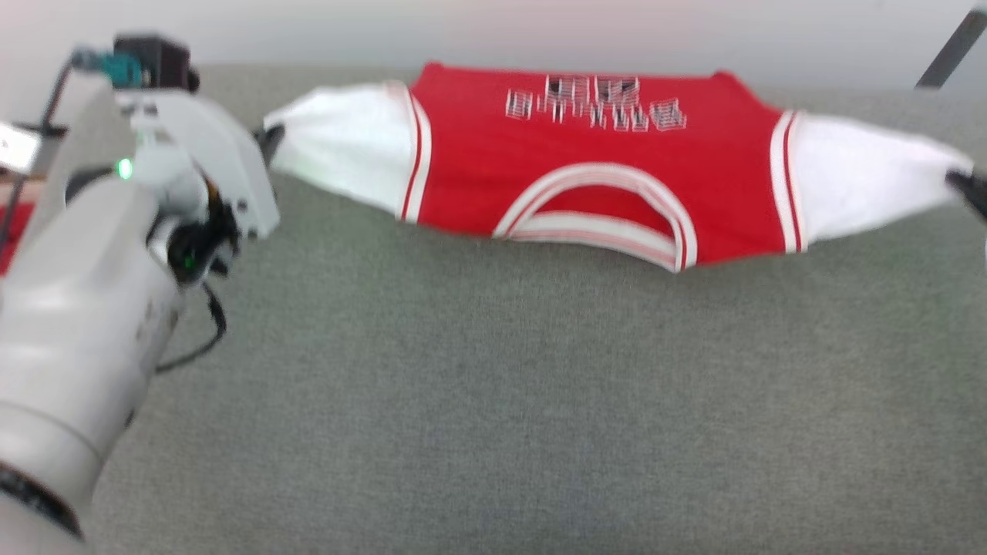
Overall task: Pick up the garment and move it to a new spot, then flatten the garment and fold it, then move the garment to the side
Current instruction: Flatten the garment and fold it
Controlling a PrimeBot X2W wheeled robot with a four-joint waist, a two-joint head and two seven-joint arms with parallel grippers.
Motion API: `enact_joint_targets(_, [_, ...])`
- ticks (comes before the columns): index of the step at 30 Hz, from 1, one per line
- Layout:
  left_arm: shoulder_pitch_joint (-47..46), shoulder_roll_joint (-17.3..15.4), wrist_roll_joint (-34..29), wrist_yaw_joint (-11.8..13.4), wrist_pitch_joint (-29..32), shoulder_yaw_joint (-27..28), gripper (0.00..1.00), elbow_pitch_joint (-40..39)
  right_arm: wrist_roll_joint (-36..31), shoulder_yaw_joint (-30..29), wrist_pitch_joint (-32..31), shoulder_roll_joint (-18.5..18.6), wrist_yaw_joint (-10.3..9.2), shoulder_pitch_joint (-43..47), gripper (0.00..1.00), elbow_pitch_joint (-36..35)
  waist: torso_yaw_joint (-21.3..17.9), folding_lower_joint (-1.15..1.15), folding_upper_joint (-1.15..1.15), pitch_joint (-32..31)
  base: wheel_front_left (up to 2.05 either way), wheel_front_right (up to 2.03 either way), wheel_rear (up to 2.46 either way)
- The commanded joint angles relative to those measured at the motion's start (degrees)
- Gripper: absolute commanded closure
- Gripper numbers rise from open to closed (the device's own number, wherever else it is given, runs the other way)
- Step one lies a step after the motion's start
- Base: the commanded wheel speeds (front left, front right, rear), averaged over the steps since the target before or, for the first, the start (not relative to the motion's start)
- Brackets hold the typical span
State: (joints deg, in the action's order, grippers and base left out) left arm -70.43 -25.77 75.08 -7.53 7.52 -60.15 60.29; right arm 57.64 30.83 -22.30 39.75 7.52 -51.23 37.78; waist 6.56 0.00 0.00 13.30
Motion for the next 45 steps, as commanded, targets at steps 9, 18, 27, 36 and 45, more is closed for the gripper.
enact_joint_targets(9, [15.27, -6.34, -0.11, 3.52, -0.88, -2.64, 1.00, -11.59, 2.70, -1.32, 0.27, 4.12, -0.06, 21.17, 1.00, -12.31, 0.40, 0.00, 0.00, -11.26, 0.00, 0.00, 0.00])
enact_joint_targets(18, [30.32, -17.94, 1.43, 16.68, 0.09, -4.54, 1.00, -36.86, 1.82, -5.88, -1.12, 4.65, -0.06, 40.70, 1.00, -22.13, 1.12, 0.00, 0.00, -12.92, 0.00, 0.00, 0.00])
enact_joint_targets(27, [40.31, -31.27, 4.38, 32.24, 0.47, -4.08, 1.00, -62.56, 1.58, -15.01, -6.67, 4.86, -0.06, 54.23, 1.00, -30.13, 1.93, 0.00, 0.00, -11.90, 0.00, 0.00, 0.00])
enact_joint_targets(36, [44.29, -37.50, 6.13, 40.80, -0.51, -3.10, 1.00, -77.33, -0.97, -25.14, -13.19, 1.95, -0.06, 61.68, 1.00, -36.03, 2.56, 0.00, 0.00, -9.81, 0.00, 0.00, 0.00])
enact_joint_targets(45, [43.87, -35.85, 4.53, 42.41, -1.92, -3.32, 1.00, -78.29, -8.52, -30.65, -18.88, -4.36, -0.06, 61.86, 1.00, -41.01, 2.56, 0.00, 0.00, -7.61, 0.00, 0.00, 0.00])
